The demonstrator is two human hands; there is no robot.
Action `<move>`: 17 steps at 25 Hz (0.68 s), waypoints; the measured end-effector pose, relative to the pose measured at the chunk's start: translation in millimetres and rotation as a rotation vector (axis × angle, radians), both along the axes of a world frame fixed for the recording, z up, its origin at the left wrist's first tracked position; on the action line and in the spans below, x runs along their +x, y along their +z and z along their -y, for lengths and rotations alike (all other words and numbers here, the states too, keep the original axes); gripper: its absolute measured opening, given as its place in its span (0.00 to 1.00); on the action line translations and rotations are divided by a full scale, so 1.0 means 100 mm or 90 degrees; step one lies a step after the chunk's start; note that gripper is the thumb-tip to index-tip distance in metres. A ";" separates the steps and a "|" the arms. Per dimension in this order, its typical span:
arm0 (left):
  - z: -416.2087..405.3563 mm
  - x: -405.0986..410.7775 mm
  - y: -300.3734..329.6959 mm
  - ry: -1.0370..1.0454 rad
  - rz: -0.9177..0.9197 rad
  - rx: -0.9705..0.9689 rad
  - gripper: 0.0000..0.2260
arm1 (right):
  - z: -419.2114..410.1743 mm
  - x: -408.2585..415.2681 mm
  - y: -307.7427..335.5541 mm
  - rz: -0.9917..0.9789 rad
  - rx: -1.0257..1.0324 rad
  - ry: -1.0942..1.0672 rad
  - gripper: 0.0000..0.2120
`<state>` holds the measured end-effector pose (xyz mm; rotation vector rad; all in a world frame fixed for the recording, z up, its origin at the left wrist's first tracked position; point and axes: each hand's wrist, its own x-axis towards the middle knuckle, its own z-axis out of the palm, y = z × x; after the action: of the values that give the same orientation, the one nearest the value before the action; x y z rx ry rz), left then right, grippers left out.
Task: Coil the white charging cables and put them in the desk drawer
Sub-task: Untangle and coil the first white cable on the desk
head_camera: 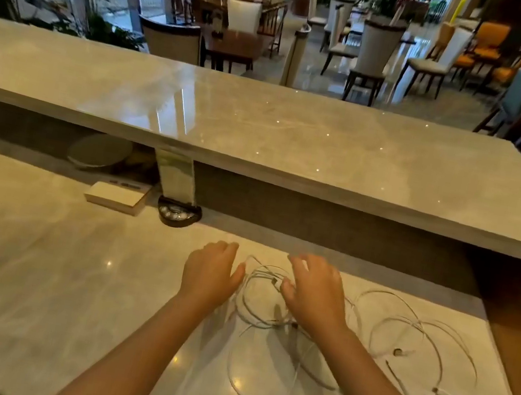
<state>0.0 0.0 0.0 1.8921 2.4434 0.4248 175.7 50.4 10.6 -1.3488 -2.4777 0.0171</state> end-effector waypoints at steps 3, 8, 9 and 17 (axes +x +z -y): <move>0.15 -0.05 -0.24 0.041 0.068 -0.063 0.16 | 0.11 -0.16 -0.20 0.006 -0.097 0.019 0.23; 0.33 0.05 -0.50 -0.002 0.120 -0.081 0.10 | 0.11 -0.45 -0.41 0.031 -0.138 0.139 0.35; 0.36 0.05 -0.52 -0.004 0.108 -0.087 0.10 | 0.09 -0.46 -0.46 0.038 -0.130 0.161 0.33; 0.54 -0.08 -0.56 0.080 0.277 0.070 0.12 | 0.11 -0.25 -0.63 -0.012 -0.007 0.252 0.08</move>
<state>-8.4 -53.9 -55.8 1.4830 2.2845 0.8871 151.1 38.9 -52.2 -0.8358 -2.6881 0.1323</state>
